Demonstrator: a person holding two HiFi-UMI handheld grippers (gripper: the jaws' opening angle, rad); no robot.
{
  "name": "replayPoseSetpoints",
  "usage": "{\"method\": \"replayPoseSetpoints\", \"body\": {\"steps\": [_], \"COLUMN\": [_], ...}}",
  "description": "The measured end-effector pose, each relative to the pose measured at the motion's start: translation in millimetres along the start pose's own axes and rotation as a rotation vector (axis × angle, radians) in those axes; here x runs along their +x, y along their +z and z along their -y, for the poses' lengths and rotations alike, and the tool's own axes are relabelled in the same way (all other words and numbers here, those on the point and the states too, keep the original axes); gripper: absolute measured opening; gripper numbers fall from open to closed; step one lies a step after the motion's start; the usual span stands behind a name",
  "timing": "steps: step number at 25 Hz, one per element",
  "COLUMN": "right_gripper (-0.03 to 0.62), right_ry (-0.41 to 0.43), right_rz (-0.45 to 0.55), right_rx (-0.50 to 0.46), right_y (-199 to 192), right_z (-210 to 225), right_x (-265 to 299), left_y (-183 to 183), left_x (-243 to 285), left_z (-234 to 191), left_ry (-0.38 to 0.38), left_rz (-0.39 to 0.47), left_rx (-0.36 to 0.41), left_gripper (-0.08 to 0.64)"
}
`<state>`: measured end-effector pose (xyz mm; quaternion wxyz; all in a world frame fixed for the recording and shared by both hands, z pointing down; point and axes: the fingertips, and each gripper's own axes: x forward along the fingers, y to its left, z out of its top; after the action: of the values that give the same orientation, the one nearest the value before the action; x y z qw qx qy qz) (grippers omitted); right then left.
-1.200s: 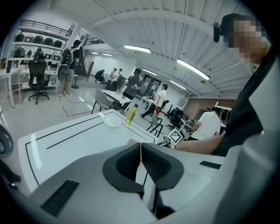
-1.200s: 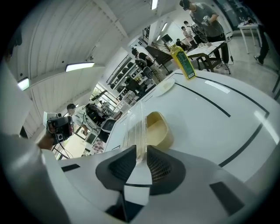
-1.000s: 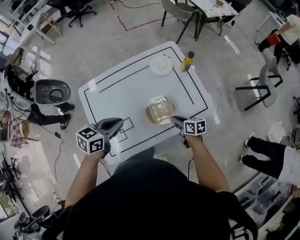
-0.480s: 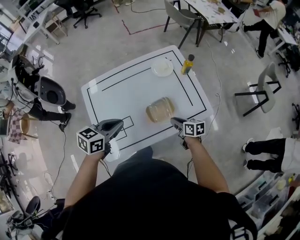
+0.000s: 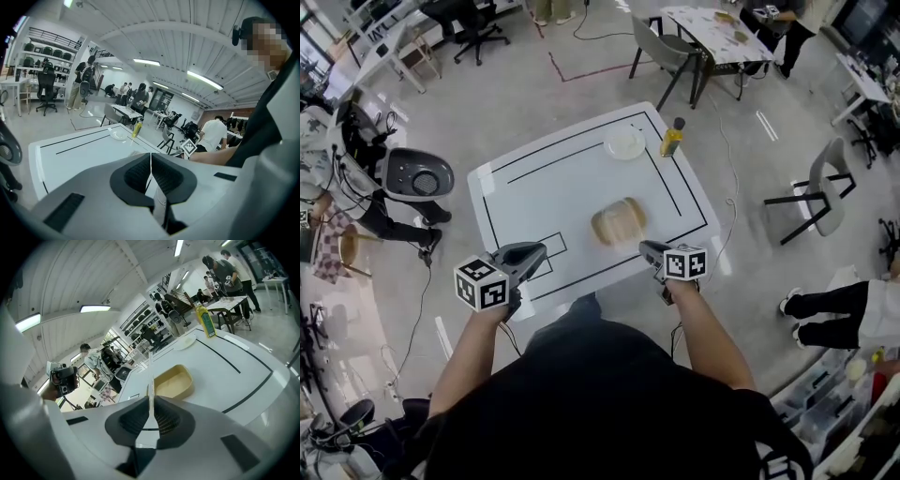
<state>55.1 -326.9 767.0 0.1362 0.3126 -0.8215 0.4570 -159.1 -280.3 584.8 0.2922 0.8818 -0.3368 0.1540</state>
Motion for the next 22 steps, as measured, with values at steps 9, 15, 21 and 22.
{"method": "replayPoseSetpoints", "body": {"steps": [9,15,21,22], "right_gripper": [0.043,0.043,0.043,0.043], "right_ry": [-0.060,-0.063,-0.070,-0.071], "right_rz": [0.039,0.091,0.132,0.140], "right_rx": [-0.042,-0.066,-0.090,-0.094], "right_y": [1,9,13,14], "right_z": [-10,-21,-41,-44], "right_x": [-41,-70,-104,-108], "left_y": [-5,-10,-9,-10], "left_x": [-19,-20,-28,-29], "left_z": [28,43,62,65], "left_ry": [-0.011,-0.015,-0.029,-0.031], "left_rz": [0.036,0.047,0.069,0.072], "left_rx": [0.003,0.022,0.035,0.037], "left_gripper": [0.028,0.028,0.028,0.027]}}
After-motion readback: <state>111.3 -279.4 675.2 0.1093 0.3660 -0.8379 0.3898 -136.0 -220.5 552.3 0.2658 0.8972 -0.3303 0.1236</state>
